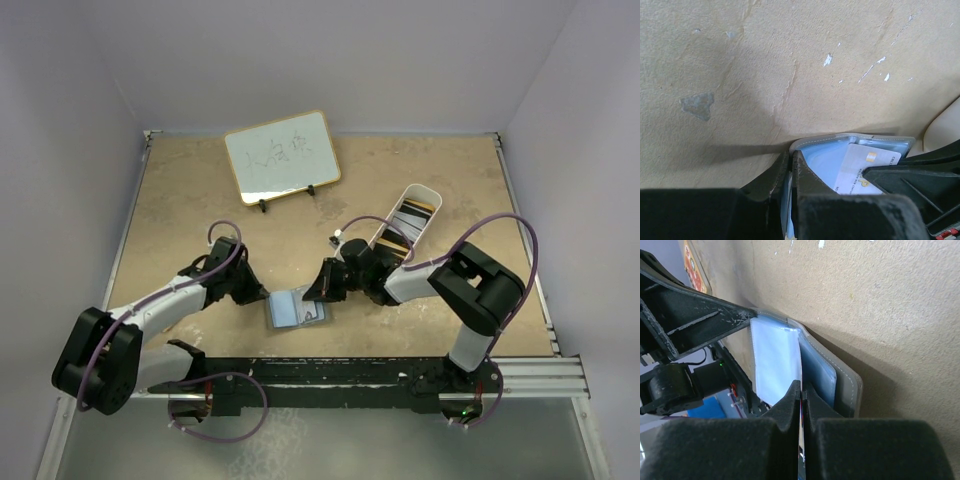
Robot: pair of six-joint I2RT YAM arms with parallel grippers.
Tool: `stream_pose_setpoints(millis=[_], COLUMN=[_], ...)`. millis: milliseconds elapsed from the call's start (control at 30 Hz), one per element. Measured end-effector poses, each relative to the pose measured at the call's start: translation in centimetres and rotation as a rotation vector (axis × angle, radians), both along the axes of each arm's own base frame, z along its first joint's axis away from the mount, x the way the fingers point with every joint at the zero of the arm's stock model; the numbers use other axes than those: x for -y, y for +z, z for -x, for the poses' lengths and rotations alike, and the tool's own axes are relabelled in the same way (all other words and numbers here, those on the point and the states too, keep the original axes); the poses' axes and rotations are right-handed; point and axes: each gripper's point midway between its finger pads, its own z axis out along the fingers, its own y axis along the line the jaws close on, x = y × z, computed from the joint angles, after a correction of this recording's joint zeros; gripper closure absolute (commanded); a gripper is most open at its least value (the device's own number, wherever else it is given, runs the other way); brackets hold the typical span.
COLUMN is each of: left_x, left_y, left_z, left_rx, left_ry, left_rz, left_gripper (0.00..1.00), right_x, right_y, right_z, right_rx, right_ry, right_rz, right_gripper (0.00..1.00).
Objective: Put the credit cards into the card holder
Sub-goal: Insert the credit card into the card holder.
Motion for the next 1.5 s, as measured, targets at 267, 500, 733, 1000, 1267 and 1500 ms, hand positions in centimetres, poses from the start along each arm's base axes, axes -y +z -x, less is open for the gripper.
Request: stream_pose_setpoints(millis=[267,500,733,1000,1267,1500], left_x=[0.0,0.0,0.1,0.2,0.3,0.3], left_y=[-0.2,-0.5,-0.5,-0.6,-0.7,-0.7], left_z=[-0.1,0.0,0.0,0.1,0.2,0.2], left_rx=[0.005,0.007,0.010,0.010,0.017,0.018], left_ry=[0.000,0.003,0.006,0.016,0.016,0.015], left_rz=[0.003,0.007,0.012,0.026,0.043,0.044], left_gripper=[1.00,1.00,1.00,1.00,1.00,1.00], right_x=[-0.2,-0.2,-0.4,-1.4,-1.7,-1.4], right_y=[0.3,-0.1,-0.2,0.1,0.0,-0.1], right_z=[-0.2,-0.2,-0.2,0.2,0.6,0.6], right_rx=[0.001,-0.005,0.001,0.020,0.020,0.025], right_ry=[-0.007,-0.009,-0.009,0.001,-0.002,-0.020], right_rz=[-0.016,-0.009,-0.007,-0.001,0.008,0.033], right_gripper=[1.00,1.00,1.00,1.00,1.00,1.00])
